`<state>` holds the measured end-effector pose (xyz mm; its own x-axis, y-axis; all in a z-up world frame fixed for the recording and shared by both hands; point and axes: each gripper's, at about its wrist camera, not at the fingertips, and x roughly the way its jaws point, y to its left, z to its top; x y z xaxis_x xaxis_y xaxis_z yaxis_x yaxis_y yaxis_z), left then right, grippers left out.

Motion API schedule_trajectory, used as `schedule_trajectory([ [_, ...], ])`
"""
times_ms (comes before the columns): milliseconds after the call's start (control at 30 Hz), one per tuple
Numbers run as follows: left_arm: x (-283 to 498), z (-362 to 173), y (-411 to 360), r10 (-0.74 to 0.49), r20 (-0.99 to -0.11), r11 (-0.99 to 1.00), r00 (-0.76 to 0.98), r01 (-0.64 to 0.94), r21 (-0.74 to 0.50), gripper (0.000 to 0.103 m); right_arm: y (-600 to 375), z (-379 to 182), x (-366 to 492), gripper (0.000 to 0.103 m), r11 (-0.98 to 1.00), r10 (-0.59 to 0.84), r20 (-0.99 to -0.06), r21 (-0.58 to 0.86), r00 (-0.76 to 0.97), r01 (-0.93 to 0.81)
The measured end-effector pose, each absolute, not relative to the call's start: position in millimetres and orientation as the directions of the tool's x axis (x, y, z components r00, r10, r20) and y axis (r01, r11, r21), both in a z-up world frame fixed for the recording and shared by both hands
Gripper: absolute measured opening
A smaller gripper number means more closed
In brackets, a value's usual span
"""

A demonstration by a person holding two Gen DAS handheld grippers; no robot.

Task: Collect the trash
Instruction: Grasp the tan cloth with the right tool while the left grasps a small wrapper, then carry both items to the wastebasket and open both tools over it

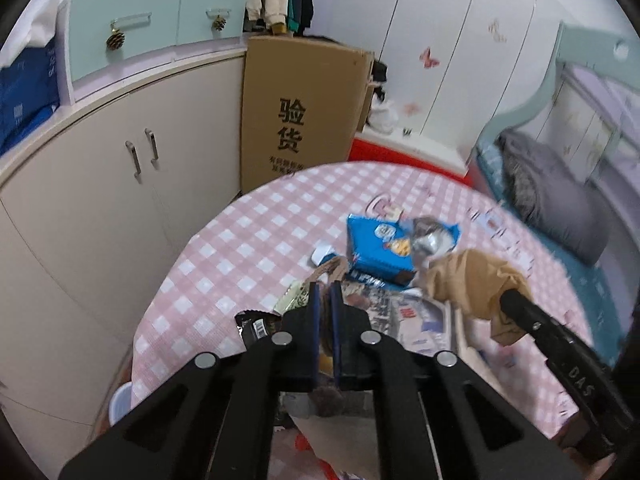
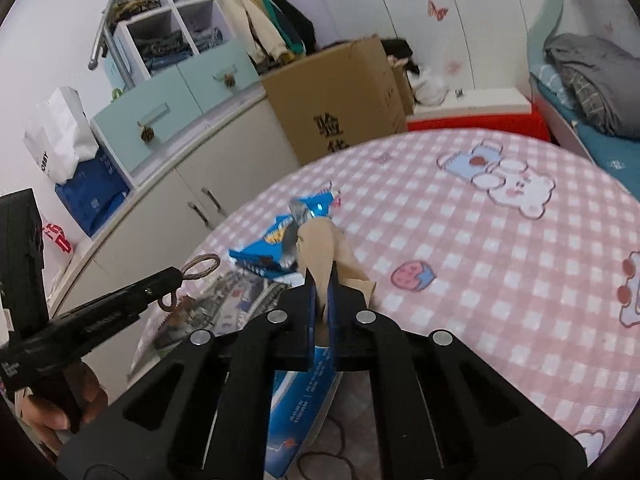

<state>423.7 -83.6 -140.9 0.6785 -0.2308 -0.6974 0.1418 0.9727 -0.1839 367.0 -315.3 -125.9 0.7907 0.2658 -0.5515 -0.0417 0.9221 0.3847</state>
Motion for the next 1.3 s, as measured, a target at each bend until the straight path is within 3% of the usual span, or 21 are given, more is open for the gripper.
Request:
schedule_trajectory([
  [267, 389, -109, -49, -0.300, -0.612, 0.943, 0.732, 0.130, -0.306, 0.005, -314, -81, 325, 0.005, 0.928, 0.246, -0.401, 0.361, 0.882, -0.095],
  [533, 335, -89, 8, -0.325, -0.552, 0.915, 0.768, 0.109, -0.387, 0.005, -257, -43, 281, 0.005, 0.909, 0.364, -0.351, 0.337, 0.862, -0.247],
  [900, 277, -139, 133, -0.168, -0.625, 0.913, 0.762, -0.118, -0.390, 0.005, -96, -63, 254, 0.005, 0.826, 0.564, -0.446, 0.304, 0.695, -0.475],
  [1300, 267, -259, 262, -0.019, -0.786, 0.848, 0.618, -0.407, -0.340, 0.005, 54, -168, 284, 0.005, 0.781, 0.583, -0.642, 0.277, 0.497, -0.559],
])
